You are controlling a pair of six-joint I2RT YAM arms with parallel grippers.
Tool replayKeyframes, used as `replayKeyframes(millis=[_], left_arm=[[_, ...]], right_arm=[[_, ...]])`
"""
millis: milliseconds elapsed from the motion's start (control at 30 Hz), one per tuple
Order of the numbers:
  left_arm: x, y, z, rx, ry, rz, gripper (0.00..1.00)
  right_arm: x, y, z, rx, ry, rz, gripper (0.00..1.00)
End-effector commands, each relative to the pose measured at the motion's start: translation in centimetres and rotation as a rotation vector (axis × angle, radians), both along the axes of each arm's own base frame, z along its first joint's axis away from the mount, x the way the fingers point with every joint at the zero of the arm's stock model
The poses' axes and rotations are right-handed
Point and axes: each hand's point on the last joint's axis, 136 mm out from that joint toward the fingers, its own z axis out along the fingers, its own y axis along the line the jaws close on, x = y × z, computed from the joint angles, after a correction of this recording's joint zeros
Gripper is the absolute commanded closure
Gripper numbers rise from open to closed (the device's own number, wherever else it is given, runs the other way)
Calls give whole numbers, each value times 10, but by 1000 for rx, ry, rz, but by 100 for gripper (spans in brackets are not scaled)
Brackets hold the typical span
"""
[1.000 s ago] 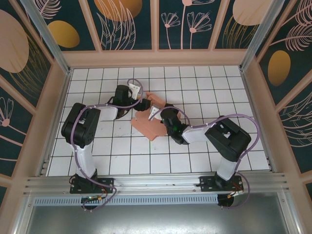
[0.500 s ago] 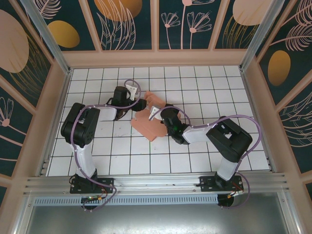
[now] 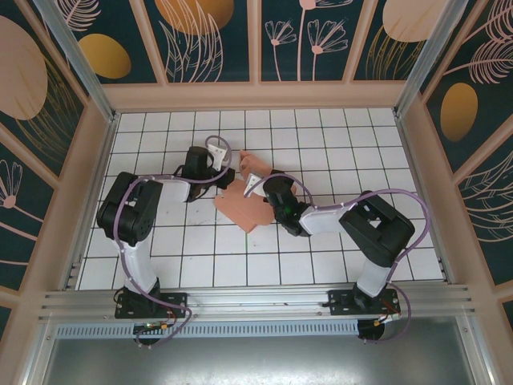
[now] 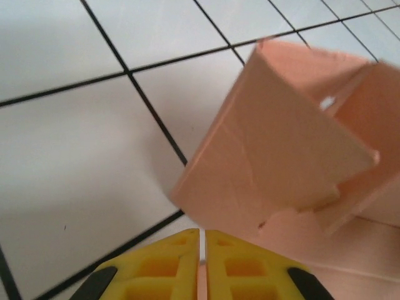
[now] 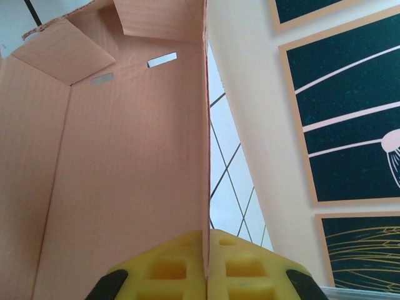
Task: Fold the paper box
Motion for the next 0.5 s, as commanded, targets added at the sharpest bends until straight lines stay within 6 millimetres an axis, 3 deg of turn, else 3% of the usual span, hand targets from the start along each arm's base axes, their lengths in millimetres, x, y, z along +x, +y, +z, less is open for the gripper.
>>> replayKeyframes(millis=[0,67,133,367,433,467], left_arm=[[-6,1,11,-2,-44,1,92],[-9,1,11,-8,-44,3,92],[-11,1,10,-11,-42,0,86],[-4,3,26,-30,-122,20,30],[1,4,30,-33,-143,35,24],[5,4,32,-37,-152,43,14]], right_arm=[[9,4,6,26,-11,-18,100],[9,6,7,26,-17,-14,100],[10,6,7,31,-15,-14,100],[6,5,9,63,12,-8,100],[4,8,10,105,52,1,100],[3,9,11,125,70,5,100]])
